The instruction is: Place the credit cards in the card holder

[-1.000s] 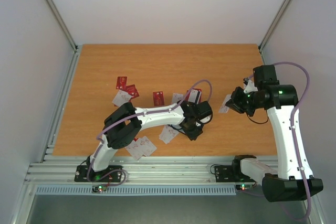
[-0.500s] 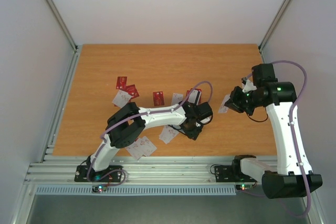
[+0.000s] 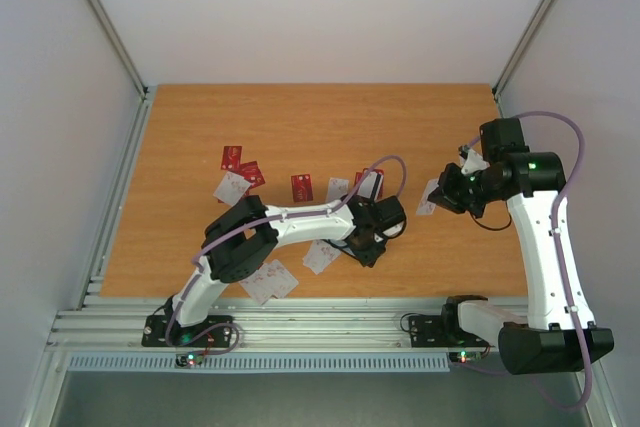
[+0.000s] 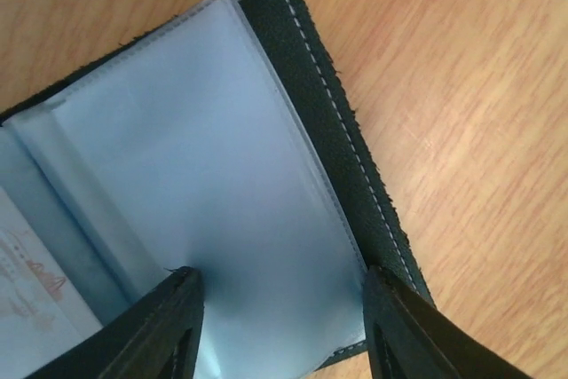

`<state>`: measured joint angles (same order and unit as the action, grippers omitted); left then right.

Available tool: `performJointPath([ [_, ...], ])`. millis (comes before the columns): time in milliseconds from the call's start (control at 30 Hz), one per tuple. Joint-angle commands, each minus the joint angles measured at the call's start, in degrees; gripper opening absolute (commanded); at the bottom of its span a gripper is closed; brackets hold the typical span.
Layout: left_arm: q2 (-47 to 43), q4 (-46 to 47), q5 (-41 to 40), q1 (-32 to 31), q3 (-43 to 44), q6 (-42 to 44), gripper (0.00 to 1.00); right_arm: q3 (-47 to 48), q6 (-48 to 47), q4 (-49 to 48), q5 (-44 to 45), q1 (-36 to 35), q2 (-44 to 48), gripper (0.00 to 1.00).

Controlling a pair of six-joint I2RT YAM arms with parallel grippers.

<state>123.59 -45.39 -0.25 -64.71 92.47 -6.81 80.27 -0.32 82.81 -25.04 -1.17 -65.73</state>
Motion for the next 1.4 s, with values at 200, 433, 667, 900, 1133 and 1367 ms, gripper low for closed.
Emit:
performJointPath([
  [200,2.0,2.8,-9.7,-0.5,-3.5,2.1,0.4,3.0,-2.5,2.3,0.6,0.3,-0.7,0.01],
  [433,-0.5,3.8,-9.0,-0.5,-3.8,0.4,0.24,3.4,-2.6,2.5,0.2,2.3,-0.8,0.01],
  [667,-3.8,4.8,-7.9,0.2,-4.9,-0.9,0.12,3.3,-2.4,2.2,0.2,2.3,-0.8,0.01],
  [900,-7.6,5.9,-2.7,2.6,-5.5,-5.7,0.09,3.0,-2.1,2.0,0.1,2.3,-0.8,0.01],
  [1133,-13.6,10.4,3.3,8.5,-11.0,-15.4,0.06,1.0,-1.2,0.5,-1.0,2.3,-0.5,0.01],
  [1367,-17.0,12.8,6.0,13.3,-17.7,-24.9,0.09,-1.6,0.1,-1.7,-2.9,2.3,-0.3,0.01],
])
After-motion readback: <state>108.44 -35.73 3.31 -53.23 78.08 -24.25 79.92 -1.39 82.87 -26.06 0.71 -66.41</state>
